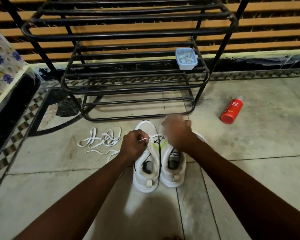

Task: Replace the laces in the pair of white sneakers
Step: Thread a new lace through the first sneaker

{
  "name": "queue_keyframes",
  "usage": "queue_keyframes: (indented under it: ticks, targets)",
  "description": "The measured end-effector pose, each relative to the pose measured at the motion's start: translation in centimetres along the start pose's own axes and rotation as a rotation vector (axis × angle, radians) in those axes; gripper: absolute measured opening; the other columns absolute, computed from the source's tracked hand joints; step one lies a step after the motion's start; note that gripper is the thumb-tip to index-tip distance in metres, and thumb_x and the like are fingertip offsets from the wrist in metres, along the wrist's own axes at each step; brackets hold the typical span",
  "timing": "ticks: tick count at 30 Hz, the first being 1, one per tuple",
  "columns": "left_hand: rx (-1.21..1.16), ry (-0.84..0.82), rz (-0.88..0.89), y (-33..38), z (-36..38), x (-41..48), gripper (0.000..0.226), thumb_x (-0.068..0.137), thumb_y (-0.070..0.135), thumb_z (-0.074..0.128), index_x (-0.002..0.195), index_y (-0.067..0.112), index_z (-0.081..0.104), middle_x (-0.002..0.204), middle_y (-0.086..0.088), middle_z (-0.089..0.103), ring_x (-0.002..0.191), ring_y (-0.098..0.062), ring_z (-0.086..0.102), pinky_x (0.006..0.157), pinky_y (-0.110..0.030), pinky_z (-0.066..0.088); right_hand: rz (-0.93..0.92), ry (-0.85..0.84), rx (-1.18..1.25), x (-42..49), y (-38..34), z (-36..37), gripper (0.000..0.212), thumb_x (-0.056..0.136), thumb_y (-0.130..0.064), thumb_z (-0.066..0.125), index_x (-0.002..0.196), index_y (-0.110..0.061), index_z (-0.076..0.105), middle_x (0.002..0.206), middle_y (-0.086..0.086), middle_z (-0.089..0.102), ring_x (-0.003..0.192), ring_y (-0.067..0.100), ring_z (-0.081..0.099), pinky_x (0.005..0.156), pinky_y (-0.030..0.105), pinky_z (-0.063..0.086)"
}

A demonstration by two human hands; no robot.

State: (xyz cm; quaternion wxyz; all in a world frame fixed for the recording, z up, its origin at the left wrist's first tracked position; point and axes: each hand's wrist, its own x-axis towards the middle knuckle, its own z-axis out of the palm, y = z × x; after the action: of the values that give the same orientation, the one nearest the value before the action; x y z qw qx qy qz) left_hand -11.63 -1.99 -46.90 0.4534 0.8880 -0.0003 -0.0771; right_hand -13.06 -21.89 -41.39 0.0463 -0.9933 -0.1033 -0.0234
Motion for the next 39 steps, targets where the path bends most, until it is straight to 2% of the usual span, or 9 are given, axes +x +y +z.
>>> queue_keyframes:
  ticks: [4,8,17,20,25,29,31,34,39]
  targets:
    - [0.011,-0.021,0.016,0.2,-0.2,-0.1,0.012,0.083,0.011,0.077,0.083,0.023,0.073,0.082,0.008,0.075,0.083,-0.010,0.071,0.081,-0.031,0.055,-0.118,-0.178,-0.135,1.1,-2.7,0.4,0.024,0.088,-0.015,0.060,0.112,-0.017,0.063,0.122,0.004,0.050,0.121,0.030,0.040,0.087,0.045,0.035]
    - [0.000,-0.015,0.012,0.2,-0.2,-0.3,0.012,0.084,0.012,0.076,0.083,0.023,0.073,0.081,0.007,0.075,0.081,-0.010,0.071,0.076,-0.028,0.053,-0.141,-0.158,-0.144,1.4,-2.5,-0.3,0.019,0.082,-0.011,0.057,0.099,-0.017,0.061,0.106,-0.001,0.054,0.113,0.028,0.046,0.078,0.041,0.028]
    - [-0.049,-0.052,0.012,-0.1,-0.3,-0.2,0.022,0.084,0.006,0.063,0.078,0.026,0.072,0.077,0.008,0.074,0.075,-0.011,0.070,0.079,-0.039,0.059,0.154,-0.012,-0.060,1.2,1.1,-1.2,0.014,0.074,-0.018,0.062,0.087,-0.014,0.064,0.100,0.001,0.056,0.106,0.027,0.048,0.082,0.041,0.030]
    - [-0.067,-0.061,0.010,-0.3,-0.2,0.0,0.024,0.084,0.007,0.062,0.077,0.028,0.071,0.075,0.009,0.073,0.072,-0.012,0.070,0.078,-0.041,0.060,0.202,-0.053,-0.018,1.1,1.4,-1.3,0.017,0.078,-0.022,0.064,0.093,-0.014,0.063,0.107,0.002,0.054,0.110,0.027,0.046,0.084,0.042,0.032]
    - [-0.176,0.011,-0.008,0.1,-0.6,-0.1,0.013,0.083,0.017,0.077,0.075,0.027,0.073,0.074,0.006,0.072,0.073,-0.014,0.069,0.075,-0.040,0.059,-0.063,0.017,-0.018,0.0,-1.0,-0.1,0.040,0.078,-0.027,0.063,0.117,-0.021,0.059,0.123,-0.003,0.054,0.120,0.023,0.045,0.085,0.039,0.029]
    - [-0.274,0.055,0.046,1.8,-2.5,-0.8,0.020,0.084,0.008,0.078,0.075,0.025,0.073,0.068,0.009,0.070,0.064,-0.005,0.067,0.060,-0.022,0.052,-0.088,-0.112,0.274,0.4,-3.0,0.0,0.053,0.083,-0.020,0.059,0.136,-0.022,0.051,0.130,-0.005,0.060,0.130,0.021,0.046,0.097,0.041,0.032]
    - [-0.324,0.054,0.085,3.0,-3.9,-1.5,0.021,0.086,0.000,0.075,0.079,0.020,0.073,0.071,0.002,0.072,0.068,-0.012,0.069,0.064,-0.029,0.057,0.002,-0.184,0.544,0.8,-3.8,-0.7,0.057,0.083,-0.016,0.062,0.138,-0.024,0.049,0.119,-0.009,0.068,0.124,0.022,0.055,0.104,0.046,0.037]
    - [-0.348,0.063,0.149,4.9,-6.2,-2.9,0.012,0.086,-0.002,0.075,0.084,0.009,0.073,0.077,-0.011,0.073,0.069,-0.021,0.069,0.065,-0.037,0.057,0.088,-0.145,0.876,1.5,-4.8,-2.0,0.043,0.081,-0.011,0.072,0.122,-0.018,0.063,0.086,-0.006,0.073,0.093,0.020,0.070,0.092,0.046,0.054]
    - [-0.317,0.133,0.195,5.4,-10.2,-4.7,0.008,0.087,0.011,0.079,0.083,0.017,0.076,0.073,-0.006,0.070,0.054,-0.021,0.056,0.053,-0.031,0.045,0.067,0.033,1.080,2.2,-5.2,-3.8,0.005,0.084,-0.006,0.076,0.082,-0.010,0.075,0.078,0.015,0.071,0.073,0.032,0.066,0.075,0.041,0.054]
